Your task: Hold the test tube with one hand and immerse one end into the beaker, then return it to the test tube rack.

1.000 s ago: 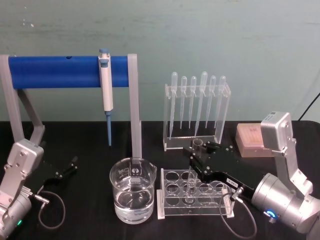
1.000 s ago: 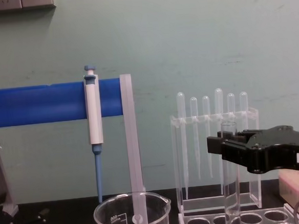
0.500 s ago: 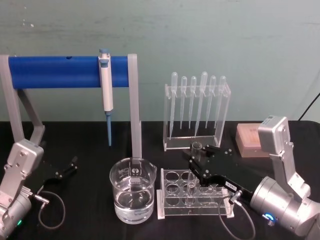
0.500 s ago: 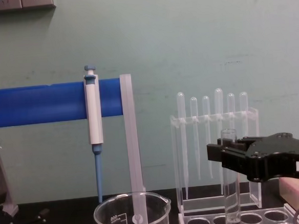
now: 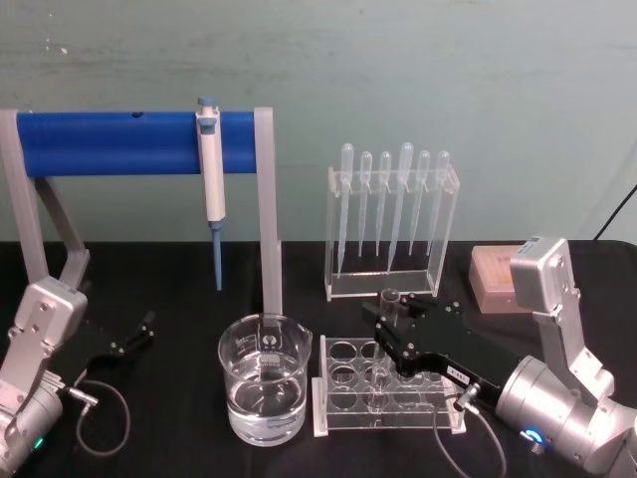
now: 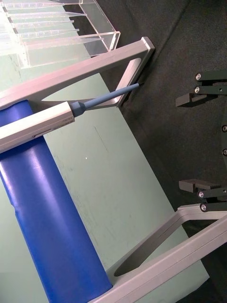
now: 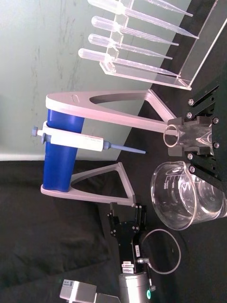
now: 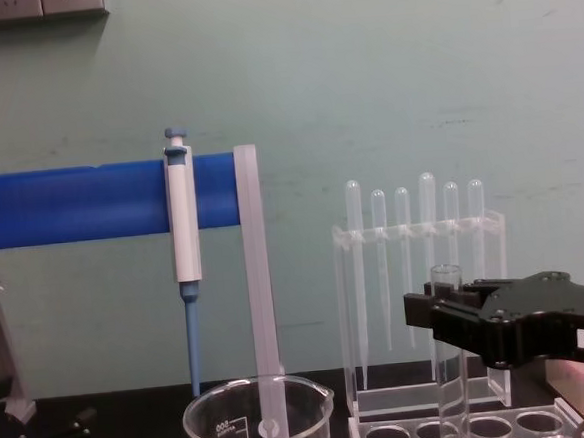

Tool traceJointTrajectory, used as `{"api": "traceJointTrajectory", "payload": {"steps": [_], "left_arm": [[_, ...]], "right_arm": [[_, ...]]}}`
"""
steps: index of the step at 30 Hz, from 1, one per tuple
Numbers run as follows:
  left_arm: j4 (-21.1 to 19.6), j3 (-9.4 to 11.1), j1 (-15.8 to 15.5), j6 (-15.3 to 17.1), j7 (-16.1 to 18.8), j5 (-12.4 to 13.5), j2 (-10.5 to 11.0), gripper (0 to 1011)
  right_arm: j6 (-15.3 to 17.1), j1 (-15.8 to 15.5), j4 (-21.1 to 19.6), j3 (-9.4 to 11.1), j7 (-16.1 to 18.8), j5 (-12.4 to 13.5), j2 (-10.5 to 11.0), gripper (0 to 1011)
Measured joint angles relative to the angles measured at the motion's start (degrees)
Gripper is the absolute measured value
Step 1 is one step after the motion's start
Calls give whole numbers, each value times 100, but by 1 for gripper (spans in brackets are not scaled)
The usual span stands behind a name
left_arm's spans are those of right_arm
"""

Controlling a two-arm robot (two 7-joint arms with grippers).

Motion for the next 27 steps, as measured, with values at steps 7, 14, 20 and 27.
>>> {"api": "traceJointTrajectory", "payload": {"steps": [7,14,20,27], "left_arm": [[0,0,0,0,0,0,0,1000],[0,0,0,0,0,0,0,1000],[0,0,0,0,0,0,0,1000],[0,0,0,0,0,0,0,1000]], "right_arm": [[-6,6,13,0,17,-2,-2,225],[3,10,24,-7,22,-12,1,305],[25,0,22,0,18,-11,2,504],[34,-2,10,10,14,-9,1,726]]}}
